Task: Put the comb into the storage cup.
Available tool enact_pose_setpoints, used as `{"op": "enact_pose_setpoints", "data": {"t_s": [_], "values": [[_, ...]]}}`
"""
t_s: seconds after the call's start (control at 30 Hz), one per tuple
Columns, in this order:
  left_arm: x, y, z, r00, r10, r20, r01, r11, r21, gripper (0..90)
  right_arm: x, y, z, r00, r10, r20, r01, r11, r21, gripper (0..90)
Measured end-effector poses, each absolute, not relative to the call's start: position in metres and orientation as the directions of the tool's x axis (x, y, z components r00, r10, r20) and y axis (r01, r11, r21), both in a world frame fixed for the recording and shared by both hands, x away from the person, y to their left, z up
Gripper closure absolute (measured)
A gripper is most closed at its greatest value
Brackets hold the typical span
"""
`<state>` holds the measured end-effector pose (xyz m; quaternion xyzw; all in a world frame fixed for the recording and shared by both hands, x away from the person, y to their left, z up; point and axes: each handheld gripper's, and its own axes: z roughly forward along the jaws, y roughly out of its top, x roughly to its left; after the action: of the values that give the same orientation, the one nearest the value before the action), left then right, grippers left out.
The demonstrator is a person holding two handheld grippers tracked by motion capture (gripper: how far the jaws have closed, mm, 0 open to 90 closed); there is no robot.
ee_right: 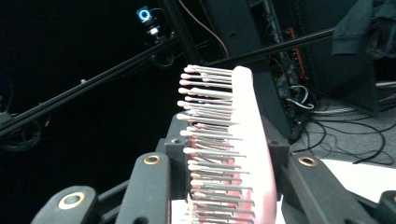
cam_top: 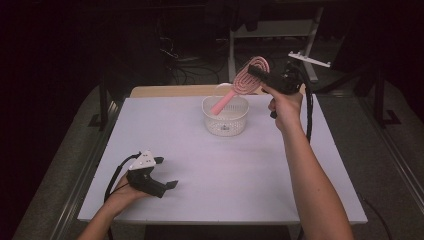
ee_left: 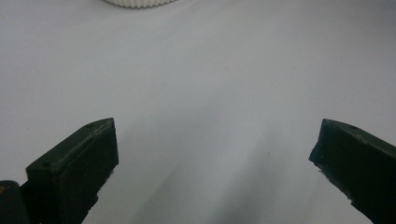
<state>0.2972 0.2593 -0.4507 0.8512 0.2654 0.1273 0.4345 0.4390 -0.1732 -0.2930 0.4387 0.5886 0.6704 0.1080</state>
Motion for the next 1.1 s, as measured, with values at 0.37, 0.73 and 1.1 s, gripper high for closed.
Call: {"op": "enact_pose_setpoints", "data": {"t_s": [0.37, 0.73, 1.1], "values": [[0.298, 0.259, -0.452, 0.827, 0.562, -0.02, 0.346, -0.48, 0.806, 0.0, 0.454, -0.171, -0.307, -0.543, 0.708, 0.453, 0.379, -0.274, 0.884, 63.2], [0.297, 0.26, -0.451, 0.826, 0.563, -0.022, 0.346, -0.476, 0.808, 0.0, 0.464, -0.158, -0.326, -0.526, 0.734, 0.429, 0.409, -0.223, 0.885, 63.2], [0.297, 0.26, -0.452, 0.829, 0.559, -0.023, 0.345, -0.479, 0.807, 0.0, 0.471, -0.15, -0.35, -0.512, 0.741, 0.434, 0.461, -0.19, 0.867, 63.2]]}}
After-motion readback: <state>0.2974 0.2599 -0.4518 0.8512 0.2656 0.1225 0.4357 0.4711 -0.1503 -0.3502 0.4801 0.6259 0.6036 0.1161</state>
